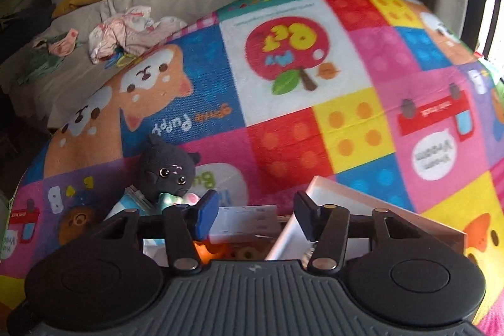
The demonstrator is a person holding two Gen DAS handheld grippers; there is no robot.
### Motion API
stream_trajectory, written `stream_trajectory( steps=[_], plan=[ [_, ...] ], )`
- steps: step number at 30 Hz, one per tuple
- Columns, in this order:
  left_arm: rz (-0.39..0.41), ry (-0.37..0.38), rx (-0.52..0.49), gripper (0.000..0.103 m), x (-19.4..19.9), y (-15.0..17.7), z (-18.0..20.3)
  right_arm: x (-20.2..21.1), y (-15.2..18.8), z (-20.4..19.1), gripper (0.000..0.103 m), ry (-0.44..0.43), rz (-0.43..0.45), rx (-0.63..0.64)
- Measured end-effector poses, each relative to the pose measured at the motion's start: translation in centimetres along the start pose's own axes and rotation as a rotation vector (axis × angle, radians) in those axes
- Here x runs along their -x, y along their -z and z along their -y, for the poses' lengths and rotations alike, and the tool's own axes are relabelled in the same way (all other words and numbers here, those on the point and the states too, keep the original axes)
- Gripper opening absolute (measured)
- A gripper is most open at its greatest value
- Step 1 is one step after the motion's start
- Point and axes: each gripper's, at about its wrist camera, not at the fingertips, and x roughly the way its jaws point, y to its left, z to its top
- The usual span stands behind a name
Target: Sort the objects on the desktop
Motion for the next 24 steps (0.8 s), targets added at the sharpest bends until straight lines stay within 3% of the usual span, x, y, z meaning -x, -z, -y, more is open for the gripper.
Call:
stream_trajectory(
  steps=[2,5,8,17,22,24],
  plan=[
    [0.012,0.005,0.0,0.101,0.2,0.0,0.0,-3.7,-1.1,-1.3,0.03,0.048,-0.06,0.001],
    [0.015,0.018,0.026,0.101,0.2,0.0,-0.4,-8.3,-2.1,-2.1,0.029,0.164,-0.118,0.056],
    [0.009,0.035,0.063,0.101,0.2,0.0,-1.0,-10.9,-1.8,-2.3,0.029,0.196,-0.21,0.081],
    [-0.022,0.075,0.022,0.102,1.4,0.3,-0.8,-7.6,2.5,-4.8,0.029,-0.011,-0.344,0.078],
    [-0.067,0.096,-0.004,0.103,2.2,1.5,-0.7,-3.4,7.4,-7.0,0.029,-0.21,-0.432,0.119],
    [-0.082,0.102,-0.013,0.103,2.5,1.8,-0.6,-1.2,9.5,-7.5,0.03,-0.248,-0.441,0.168]
  ],
)
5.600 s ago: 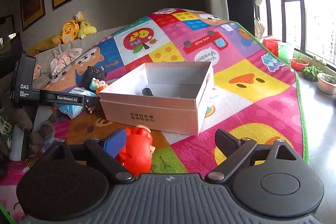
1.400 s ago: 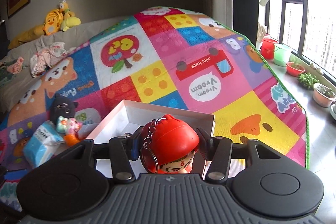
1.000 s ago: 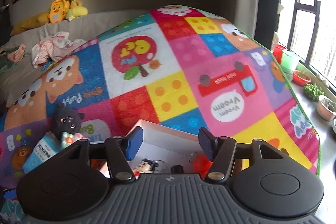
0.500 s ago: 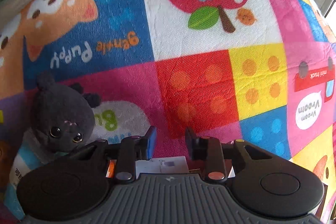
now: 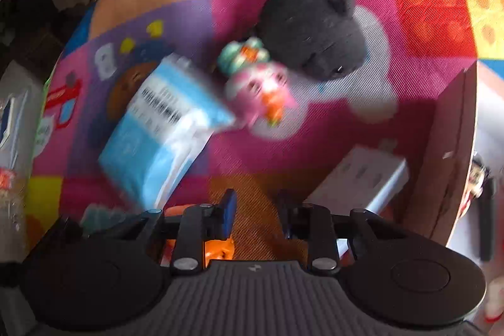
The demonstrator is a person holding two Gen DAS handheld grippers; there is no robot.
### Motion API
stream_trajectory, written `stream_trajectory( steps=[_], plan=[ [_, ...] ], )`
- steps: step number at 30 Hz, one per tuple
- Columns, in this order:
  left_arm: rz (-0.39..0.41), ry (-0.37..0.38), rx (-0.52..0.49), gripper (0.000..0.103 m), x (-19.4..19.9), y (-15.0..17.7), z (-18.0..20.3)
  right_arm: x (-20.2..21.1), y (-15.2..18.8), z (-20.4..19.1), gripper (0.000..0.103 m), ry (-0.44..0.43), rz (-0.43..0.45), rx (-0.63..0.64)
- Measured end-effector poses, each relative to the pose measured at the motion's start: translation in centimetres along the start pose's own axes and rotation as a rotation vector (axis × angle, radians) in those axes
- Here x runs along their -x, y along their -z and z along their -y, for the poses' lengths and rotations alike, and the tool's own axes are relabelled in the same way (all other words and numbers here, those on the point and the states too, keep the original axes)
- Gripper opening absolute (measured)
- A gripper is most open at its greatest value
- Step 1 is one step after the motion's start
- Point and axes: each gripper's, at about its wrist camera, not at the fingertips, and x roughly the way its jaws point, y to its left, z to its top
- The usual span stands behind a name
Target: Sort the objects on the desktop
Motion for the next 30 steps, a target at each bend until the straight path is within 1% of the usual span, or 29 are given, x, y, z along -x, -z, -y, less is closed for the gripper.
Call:
stream_trajectory(
  steps=[1,2,3,4,5,6,7,8,9,11,12,13,14,15,17,18,19,21,22,23,25,26,28,30],
  plan=[
    [-0.004,0.0,-0.007,0.103,0.1,0.1,0.1,0.6,1.3,-0.6,0.03,-0.019,-0.007,0.014],
    [-0.008,-0.003,-0.014,0.103,0.1,0.2,0.3,1.5,2.4,-0.7,0.03,-0.029,0.009,0.015],
    [-0.012,-0.007,-0.02,0.103,0.2,0.4,0.5,2.8,3.6,-0.7,0.03,-0.036,0.047,0.023],
    [-0.015,-0.011,-0.023,0.103,0.2,0.5,0.6,4.7,4.6,-0.4,0.03,-0.034,0.113,0.038],
    [-0.017,-0.015,-0.026,0.103,0.2,0.6,0.8,6.4,6.0,-0.2,0.035,-0.01,0.187,0.052],
    [-0.02,-0.017,-0.029,0.103,0.2,0.7,0.9,8.3,7.3,0.2,0.04,0.03,0.268,0.059],
    [-0.023,-0.022,-0.032,0.103,0.1,0.6,1.1,9.8,8.8,1.0,0.055,0.071,0.339,0.056],
    [-0.025,-0.029,-0.04,0.103,0.0,0.7,1.5,11.1,10.1,1.6,0.067,0.109,0.394,0.046],
    [-0.027,-0.034,-0.048,0.103,-0.1,0.7,1.7,12.1,11.2,2.5,0.07,0.15,0.439,0.029],
    [-0.032,-0.041,-0.059,0.103,-0.2,0.8,2.1,13.4,13.6,4.0,0.074,0.273,0.511,-0.011],
    [-0.034,-0.04,-0.059,0.103,-0.3,0.7,2.3,13.6,14.9,4.8,0.077,0.35,0.553,-0.037],
    [-0.036,-0.038,-0.056,0.103,-0.3,0.7,2.5,13.9,15.8,5.7,0.082,0.404,0.586,-0.068],
    [-0.035,-0.036,-0.051,0.103,-0.4,0.5,2.6,14.0,16.8,6.8,0.085,0.438,0.614,-0.116],
    [-0.031,-0.035,-0.048,0.103,-0.4,0.4,2.8,14.1,17.5,8.0,0.088,0.452,0.632,-0.174],
    [-0.013,-0.029,-0.055,0.103,-0.4,-0.1,3.3,13.9,18.8,11.6,0.094,0.424,0.653,-0.324],
    [-0.002,-0.027,-0.064,0.103,-0.3,-0.4,3.5,13.6,19.0,13.1,0.094,0.405,0.66,-0.388],
    [0.01,-0.03,-0.076,0.103,-0.2,-0.7,3.8,12.5,19.1,14.6,0.094,0.384,0.669,-0.459],
    [0.032,-0.041,-0.093,0.103,0.1,-1.3,4.1,11.5,19.3,16.8,0.094,0.324,0.683,-0.552],
    [0.039,-0.043,-0.094,0.103,0.3,-1.5,4.1,10.6,19.1,17.6,0.094,0.274,0.684,-0.579],
    [0.045,-0.044,-0.094,0.103,0.4,-1.7,4.0,10.1,18.9,18.0,0.098,0.238,0.683,-0.596],
    [0.044,-0.044,-0.091,0.103,0.5,-1.9,3.7,9.4,18.3,17.7,0.102,0.246,0.698,-0.596],
    [0.04,-0.042,-0.092,0.103,0.4,-2.1,3.6,9.1,17.9,17.3,0.102,0.25,0.702,-0.575],
    [0.045,-0.014,-0.12,0.103,0.2,-3.0,3.4,8.7,17.6,16.8,0.102,0.202,0.702,-0.53],
    [0.082,0.021,-0.173,0.103,-0.3,-4.6,3.2,8.8,17.6,16.6,0.102,0.16,0.705,-0.506]
  ],
)
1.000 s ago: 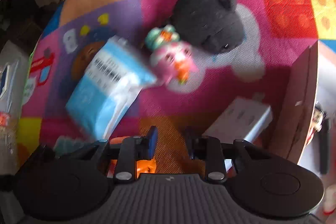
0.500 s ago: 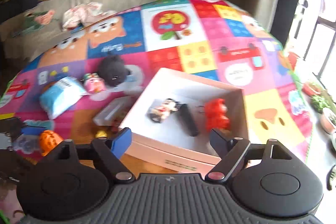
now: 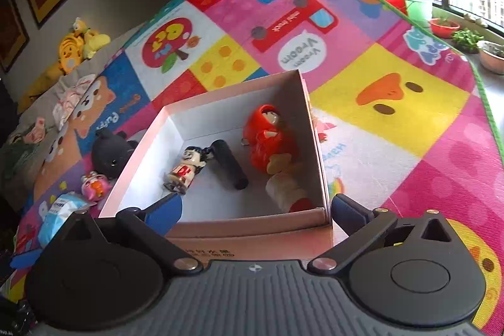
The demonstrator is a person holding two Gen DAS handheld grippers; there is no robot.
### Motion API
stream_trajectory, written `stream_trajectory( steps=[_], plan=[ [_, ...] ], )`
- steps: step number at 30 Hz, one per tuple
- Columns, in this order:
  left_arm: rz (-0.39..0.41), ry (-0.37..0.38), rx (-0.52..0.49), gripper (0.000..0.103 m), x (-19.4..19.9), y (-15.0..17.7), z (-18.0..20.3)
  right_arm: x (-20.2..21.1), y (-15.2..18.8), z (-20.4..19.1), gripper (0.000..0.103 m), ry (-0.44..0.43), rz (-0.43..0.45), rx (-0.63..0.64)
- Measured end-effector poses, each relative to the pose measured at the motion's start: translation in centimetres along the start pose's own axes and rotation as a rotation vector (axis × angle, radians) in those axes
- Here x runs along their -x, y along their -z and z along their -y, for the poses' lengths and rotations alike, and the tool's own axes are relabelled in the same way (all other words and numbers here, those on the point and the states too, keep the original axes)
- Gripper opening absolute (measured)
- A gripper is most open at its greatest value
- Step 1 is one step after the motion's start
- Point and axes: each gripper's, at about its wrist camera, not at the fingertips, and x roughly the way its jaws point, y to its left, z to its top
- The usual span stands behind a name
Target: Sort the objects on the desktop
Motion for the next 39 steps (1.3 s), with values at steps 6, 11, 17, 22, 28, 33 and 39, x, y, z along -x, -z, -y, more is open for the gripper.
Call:
stream_trajectory(
  steps=[6,11,17,22,28,33,39],
  plan=[
    [-0.028,0.017,-0.138,0.103,-4.3,-3.1,-1.0,2.3,1.0,0.6,0.102,0.032,0.064,-0.009],
    [-0.075,-0.061,-0.2,0.075,-6.6,-2.0,-0.1,3.7,3.0,1.8,0.102,0.118,0.087,0.01],
    [-0.103,-0.058,-0.204,0.067,-7.9,-1.7,0.1,4.3,5.1,2.3,0.102,0.088,0.076,-0.071],
    [-0.099,-0.108,-0.229,0.026,-7.3,-1.4,0.3,3.7,6.7,0.3,0.102,0.103,0.076,0.011],
    [-0.069,-0.222,-0.197,0.016,-5.3,-1.2,-1.4,3.2,7.7,0.0,0.102,0.1,0.066,0.014],
    [-0.076,-0.281,-0.102,0.024,-3.4,-1.4,-3.6,3.4,7.9,-0.4,0.102,0.108,0.076,0.033],
    [-0.087,-0.139,-0.042,0.063,1.8,2.1,-2.2,3.2,8.2,-3.1,0.102,0.041,0.035,0.179]
  ],
)
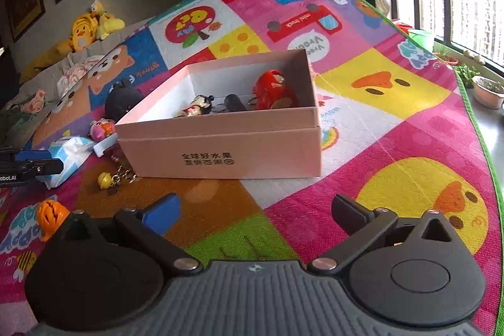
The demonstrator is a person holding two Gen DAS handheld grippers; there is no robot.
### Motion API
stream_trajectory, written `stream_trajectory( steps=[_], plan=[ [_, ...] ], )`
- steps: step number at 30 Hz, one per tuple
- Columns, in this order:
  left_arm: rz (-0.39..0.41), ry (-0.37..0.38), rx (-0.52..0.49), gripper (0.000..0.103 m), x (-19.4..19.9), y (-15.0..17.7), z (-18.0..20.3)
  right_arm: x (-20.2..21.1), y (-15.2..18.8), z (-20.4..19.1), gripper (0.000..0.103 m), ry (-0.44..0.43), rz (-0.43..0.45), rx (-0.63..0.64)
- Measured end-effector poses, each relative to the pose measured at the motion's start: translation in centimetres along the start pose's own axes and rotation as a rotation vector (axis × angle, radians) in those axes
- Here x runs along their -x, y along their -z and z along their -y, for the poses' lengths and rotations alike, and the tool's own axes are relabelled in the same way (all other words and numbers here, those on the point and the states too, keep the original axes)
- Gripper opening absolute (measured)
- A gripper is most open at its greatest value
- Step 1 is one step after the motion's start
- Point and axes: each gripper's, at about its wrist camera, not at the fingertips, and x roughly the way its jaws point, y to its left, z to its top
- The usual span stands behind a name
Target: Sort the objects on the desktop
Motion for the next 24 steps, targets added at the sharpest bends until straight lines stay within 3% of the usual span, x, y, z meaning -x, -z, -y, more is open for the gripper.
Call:
stream_trajectory(
  steps=[2,5,8,10,15,17,21,24],
  plan=[
    [-0.002,-0.043,0.021,0.074,0.9,0.9,-0.2,-0.1,-0.3,-1.9,0.102,-0.105,-0.04,0.061],
    [0.003,-0.157,0.086,0.08,1.7,1.5,-1.9,-0.2,-0.8,-6.4,0.102,-0.277,-0.084,0.149],
    [0.02,-0.203,0.187,0.083,2.3,1.5,-4.2,-0.9,-0.6,-11.8,0.101,-0.352,-0.109,0.274],
    [0.036,-0.195,0.232,0.084,2.8,1.5,-5.1,-1.6,-0.1,-15.1,0.093,-0.374,-0.112,0.365],
    [0.067,-0.162,0.251,0.091,3.6,1.9,-5.7,-4.1,0.6,-18.4,0.075,-0.355,-0.151,0.43],
    [0.077,-0.131,0.245,0.091,3.3,1.7,-5.4,-4.6,0.6,-18.1,0.053,-0.339,-0.161,0.427],
    [0.1,-0.073,0.181,0.091,1.8,0.9,-3.4,-3.5,-0.3,-15.5,0.052,-0.321,-0.161,0.351],
    [0.105,-0.036,0.098,0.089,-0.2,-0.1,-1.2,-2.2,-0.6,-11.4,0.052,-0.204,-0.129,0.281]
  ],
)
